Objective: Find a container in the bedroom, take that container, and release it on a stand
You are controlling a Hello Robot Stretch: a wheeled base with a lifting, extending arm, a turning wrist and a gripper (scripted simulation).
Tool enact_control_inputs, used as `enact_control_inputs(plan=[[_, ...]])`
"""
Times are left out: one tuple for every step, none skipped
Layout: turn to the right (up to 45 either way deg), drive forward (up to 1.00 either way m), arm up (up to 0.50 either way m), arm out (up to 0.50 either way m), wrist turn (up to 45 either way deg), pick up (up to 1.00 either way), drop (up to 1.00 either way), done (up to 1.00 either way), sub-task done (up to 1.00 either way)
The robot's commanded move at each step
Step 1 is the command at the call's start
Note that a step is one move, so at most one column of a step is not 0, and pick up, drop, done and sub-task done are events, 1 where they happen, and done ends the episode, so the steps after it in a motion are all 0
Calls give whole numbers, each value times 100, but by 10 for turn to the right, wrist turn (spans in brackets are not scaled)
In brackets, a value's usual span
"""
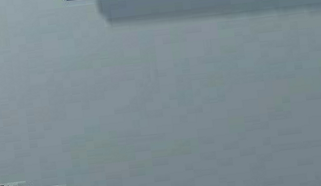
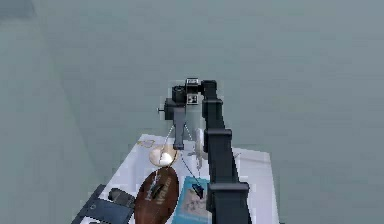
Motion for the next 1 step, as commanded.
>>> enact_control_inputs(plan=[[0, 0, 0, 0, 450, 0, 0, 0, 0]])
